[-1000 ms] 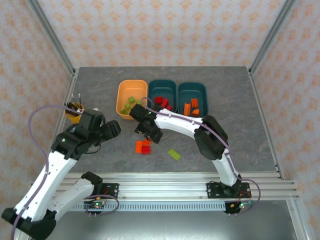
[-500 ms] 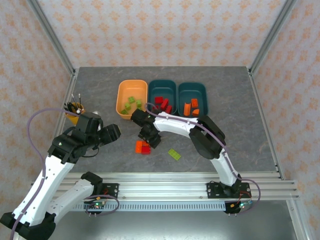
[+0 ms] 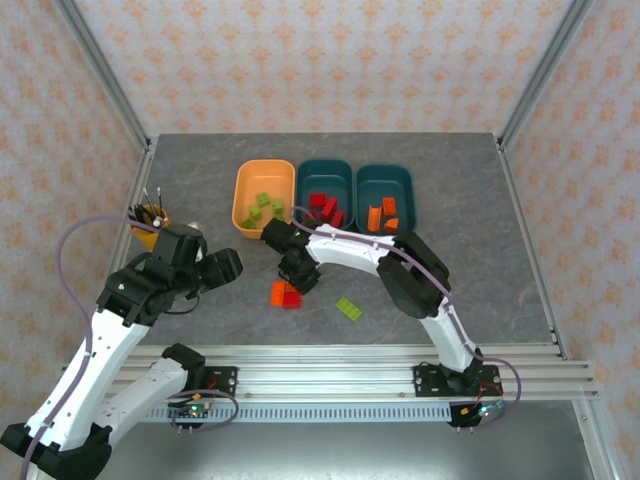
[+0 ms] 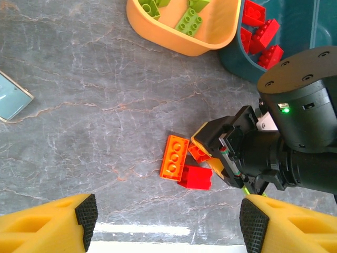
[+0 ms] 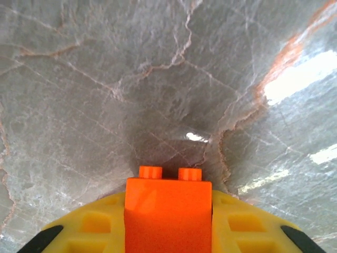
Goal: Sort the legos into containers by color
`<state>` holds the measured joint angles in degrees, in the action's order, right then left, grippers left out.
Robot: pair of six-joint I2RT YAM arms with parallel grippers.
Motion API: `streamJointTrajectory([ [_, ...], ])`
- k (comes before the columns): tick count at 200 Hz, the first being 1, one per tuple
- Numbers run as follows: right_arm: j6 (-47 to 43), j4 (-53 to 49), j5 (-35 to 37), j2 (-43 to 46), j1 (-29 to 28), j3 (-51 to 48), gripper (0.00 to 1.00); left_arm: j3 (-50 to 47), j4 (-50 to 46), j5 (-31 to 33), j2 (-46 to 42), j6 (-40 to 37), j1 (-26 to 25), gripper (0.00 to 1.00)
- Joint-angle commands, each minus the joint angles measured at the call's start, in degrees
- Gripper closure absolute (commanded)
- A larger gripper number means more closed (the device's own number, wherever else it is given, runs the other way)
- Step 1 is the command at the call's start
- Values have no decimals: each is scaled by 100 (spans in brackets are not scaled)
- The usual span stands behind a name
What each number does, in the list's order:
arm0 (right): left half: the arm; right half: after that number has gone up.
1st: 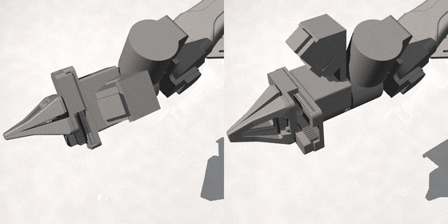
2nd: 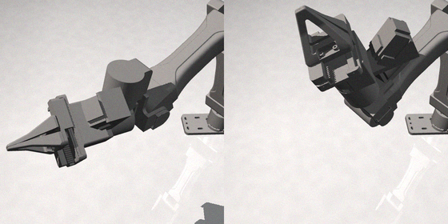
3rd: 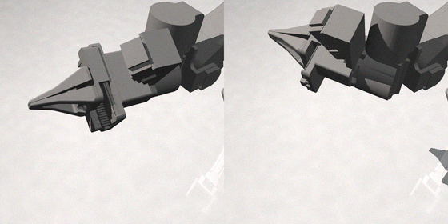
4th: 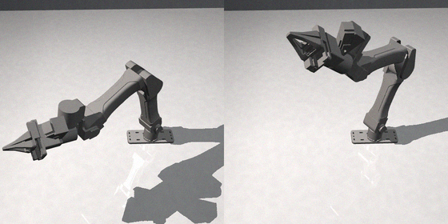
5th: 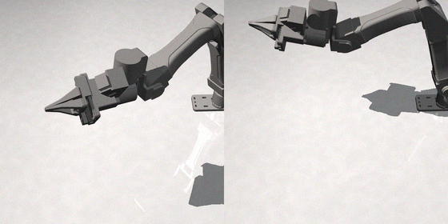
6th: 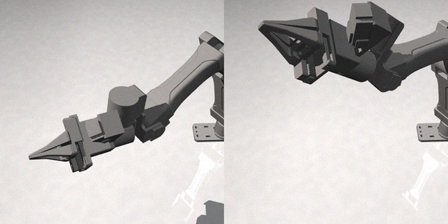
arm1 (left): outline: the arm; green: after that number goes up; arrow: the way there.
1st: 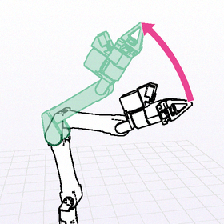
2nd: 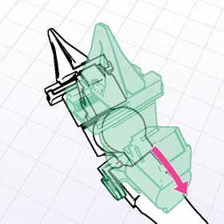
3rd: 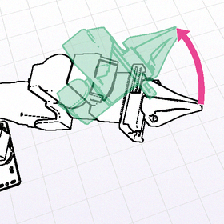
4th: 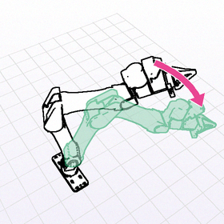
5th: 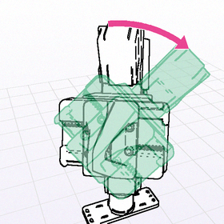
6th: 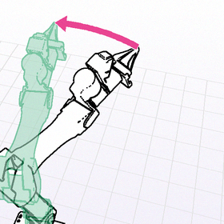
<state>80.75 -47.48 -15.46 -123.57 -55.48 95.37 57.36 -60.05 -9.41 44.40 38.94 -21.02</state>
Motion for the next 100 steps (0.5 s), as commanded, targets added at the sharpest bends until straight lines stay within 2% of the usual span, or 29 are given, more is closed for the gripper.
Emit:
streamJointTrajectory([
  [1, -406, -662, 815, 327, 85, 245, 74, -74, 340, -371, 28, -106, -58, 25],
  [28, -1069, -1086, 1574, 993, 394, 253, 74, 27, 830, -649, 307, 28, -210, 25],
  [59, -2091, -1188, 2115, 1783, 1223, -63, 75, 436, 1413, -640, 1046, 153, -580, 25],
  [78, -2920, -1040, 2191, 1915, 1835, -31, 75, 768, 1725, -569, 1664, 182, -838, 25],
  [100, -3779, -782, 1894, 1639, 2550, 295, 75, 1142, 2105, -558, 2359, 266, -999, 25],
])
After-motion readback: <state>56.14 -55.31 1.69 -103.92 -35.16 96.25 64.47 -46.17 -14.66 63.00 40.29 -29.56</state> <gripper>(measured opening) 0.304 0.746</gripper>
